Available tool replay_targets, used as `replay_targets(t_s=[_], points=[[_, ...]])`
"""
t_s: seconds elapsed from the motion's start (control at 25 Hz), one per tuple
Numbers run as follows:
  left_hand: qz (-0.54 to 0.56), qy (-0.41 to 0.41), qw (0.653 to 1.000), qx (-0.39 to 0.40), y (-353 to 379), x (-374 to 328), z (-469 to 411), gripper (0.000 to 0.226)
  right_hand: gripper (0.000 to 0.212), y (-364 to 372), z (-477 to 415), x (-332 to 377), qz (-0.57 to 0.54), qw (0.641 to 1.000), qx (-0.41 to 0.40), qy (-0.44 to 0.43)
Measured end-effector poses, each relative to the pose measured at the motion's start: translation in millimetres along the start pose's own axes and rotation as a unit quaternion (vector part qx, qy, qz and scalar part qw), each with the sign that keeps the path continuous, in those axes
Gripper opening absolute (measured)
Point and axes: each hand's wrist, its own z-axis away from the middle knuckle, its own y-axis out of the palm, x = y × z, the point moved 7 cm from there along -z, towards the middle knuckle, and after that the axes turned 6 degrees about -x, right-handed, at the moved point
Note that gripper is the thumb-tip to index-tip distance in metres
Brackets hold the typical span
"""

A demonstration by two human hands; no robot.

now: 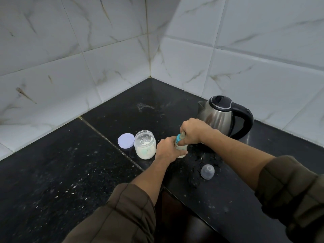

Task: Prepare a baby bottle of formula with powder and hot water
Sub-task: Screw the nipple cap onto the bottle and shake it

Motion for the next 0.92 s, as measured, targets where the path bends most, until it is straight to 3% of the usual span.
replay_targets(t_s=[0.2,0.32,0.4,0.48,0.6,0.76,0.92], points=[[-0.01,0.003,1.0,-0.006,-1.5,-1.8,0.1,0.047,0.072,-2.3,5.4,-6.6,0.022,0.998,0.006,0.058],[-0.016,0.001,1.0,-0.002,-2.3,-2.7,-0.2,0.045,0.084,-6.3,4.6,-7.9,0.001,0.999,0.013,0.036],[-0.004,-0.006,1.0,-0.002,-1.6,-0.6,-1.0,0.046,0.082,-6.7,3.5,-4.9,-0.041,0.998,0.039,-0.001],[0.003,-0.008,1.0,0.0,-2.0,-0.7,-0.2,0.05,0.063,-5.6,4.0,-1.6,-0.042,0.997,0.053,-0.03],[0.006,-0.008,1.0,-0.002,-2.2,-0.3,-0.9,0.049,0.037,-5.5,4.5,0.0,0.0,1.0,0.025,-0.005],[0.002,-0.004,1.0,-0.001,-2.9,-1.5,-0.2,0.051,0.061,-9.3,5.3,-4.3,0.051,0.998,-0.002,0.04],[-0.004,-0.007,1.0,0.005,-3.4,-1.6,-0.7,0.047,0.06,-6.6,4.2,-0.1,-0.011,0.999,0.049,0.0]])
